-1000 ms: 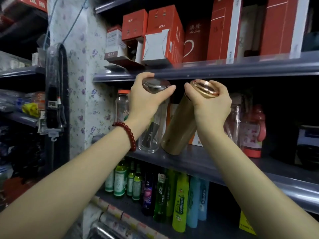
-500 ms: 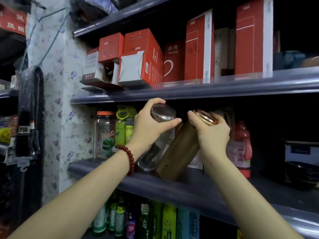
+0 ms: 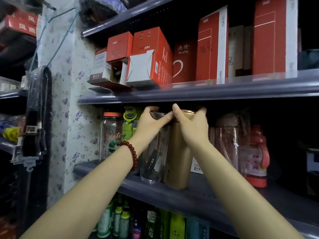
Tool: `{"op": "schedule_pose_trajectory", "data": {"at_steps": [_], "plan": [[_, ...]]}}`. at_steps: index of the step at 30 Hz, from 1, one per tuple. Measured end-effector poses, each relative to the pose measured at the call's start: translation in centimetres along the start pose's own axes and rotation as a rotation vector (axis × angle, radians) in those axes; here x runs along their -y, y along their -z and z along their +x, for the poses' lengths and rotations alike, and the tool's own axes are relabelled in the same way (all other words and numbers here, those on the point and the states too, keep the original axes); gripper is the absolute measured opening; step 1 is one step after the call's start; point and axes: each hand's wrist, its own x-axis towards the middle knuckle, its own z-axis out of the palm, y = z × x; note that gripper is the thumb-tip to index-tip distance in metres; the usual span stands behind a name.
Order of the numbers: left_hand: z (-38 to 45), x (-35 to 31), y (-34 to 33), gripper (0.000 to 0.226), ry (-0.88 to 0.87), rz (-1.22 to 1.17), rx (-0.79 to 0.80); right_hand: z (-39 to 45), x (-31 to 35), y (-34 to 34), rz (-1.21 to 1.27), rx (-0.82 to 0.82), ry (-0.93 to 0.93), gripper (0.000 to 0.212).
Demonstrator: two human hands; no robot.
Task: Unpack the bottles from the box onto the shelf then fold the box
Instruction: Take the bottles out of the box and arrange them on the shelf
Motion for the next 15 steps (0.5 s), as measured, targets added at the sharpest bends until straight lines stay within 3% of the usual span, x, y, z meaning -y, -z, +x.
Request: {"op": "schedule_pose_trajectory", "data": {"at_steps": [6,8,12,15], "plan": [[0.5,1.1,1.1,0.043,0.097,-0.142,0.061,0.2,-1.4,-2.0,-0.141,-0.001,-0.006,0.062],[0.3,2.0,1.2,0.053,0.108,-0.125,0.113,-0.4,-2.7,-1.8,-0.161,0.021,0.012,0.067],[-1.5,5.3,1.0,0.077,0.164,-0.106,0.173,-2.6,-4.8,-1.3,-0.058,0.099,-0.128,0.080],[-2.5,6.4,1.1,0.079,0.132,-0.120,0.209,-3.5,-5.9,-1.2,-0.015,0.116,-0.136,0.080]]}}
